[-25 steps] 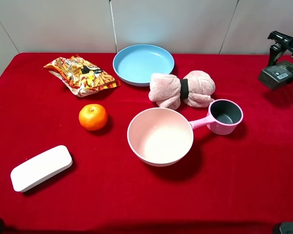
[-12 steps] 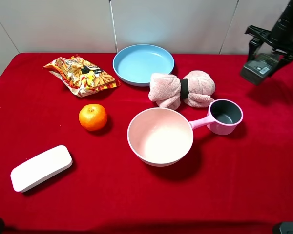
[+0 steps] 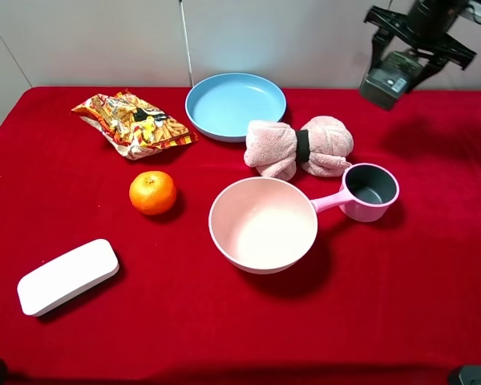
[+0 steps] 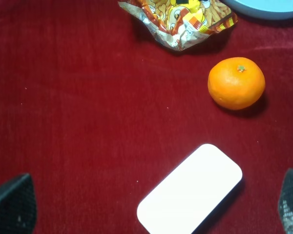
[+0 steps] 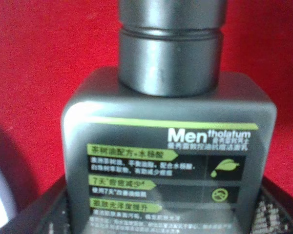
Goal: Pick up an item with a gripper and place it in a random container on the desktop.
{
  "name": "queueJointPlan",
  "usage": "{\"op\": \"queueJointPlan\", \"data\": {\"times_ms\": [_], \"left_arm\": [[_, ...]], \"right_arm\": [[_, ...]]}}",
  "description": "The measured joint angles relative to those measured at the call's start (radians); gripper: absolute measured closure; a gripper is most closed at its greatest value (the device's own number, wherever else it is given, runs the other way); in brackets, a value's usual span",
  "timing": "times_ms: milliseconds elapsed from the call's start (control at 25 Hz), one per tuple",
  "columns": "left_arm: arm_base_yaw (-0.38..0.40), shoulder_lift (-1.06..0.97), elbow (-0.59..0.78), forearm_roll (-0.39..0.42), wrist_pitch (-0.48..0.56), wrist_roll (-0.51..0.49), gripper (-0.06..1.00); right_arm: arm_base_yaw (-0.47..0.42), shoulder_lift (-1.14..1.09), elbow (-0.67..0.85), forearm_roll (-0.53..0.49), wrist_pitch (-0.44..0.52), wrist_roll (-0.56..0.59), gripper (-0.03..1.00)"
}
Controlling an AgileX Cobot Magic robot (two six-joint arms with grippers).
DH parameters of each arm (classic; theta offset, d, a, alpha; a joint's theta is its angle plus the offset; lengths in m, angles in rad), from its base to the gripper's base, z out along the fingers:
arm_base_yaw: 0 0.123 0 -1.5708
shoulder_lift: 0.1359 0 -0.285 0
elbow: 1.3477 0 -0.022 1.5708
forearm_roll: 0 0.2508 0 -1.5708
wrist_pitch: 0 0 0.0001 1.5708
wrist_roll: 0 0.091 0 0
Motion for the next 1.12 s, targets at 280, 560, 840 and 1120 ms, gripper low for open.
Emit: {"op": "queueJointPlan", "data": {"times_ms": [280, 560, 840, 1120], "left_arm": [[0.0, 0.0, 0.0, 0.0, 0.0, 0.0, -0.05], [0.0, 0.0, 0.0, 0.0, 0.0, 0.0, -0.05], [0.0, 0.0, 0.0, 0.0, 0.0, 0.0, -0.05], [0.0, 0.0, 0.0, 0.0, 0.0, 0.0, -0.05]], "right_arm": [[0.075, 0.0, -0.032, 0.023, 0.001, 0.0, 0.49], [0.145, 0.0, -0.032, 0.048, 0.001, 0.0, 0.49], [0.209, 0.0, -0.032, 0.089, -0.005, 0.0, 0.49], [0.266, 0.002, -0.032, 0.106, -0.095, 0.0, 0.49]]}}
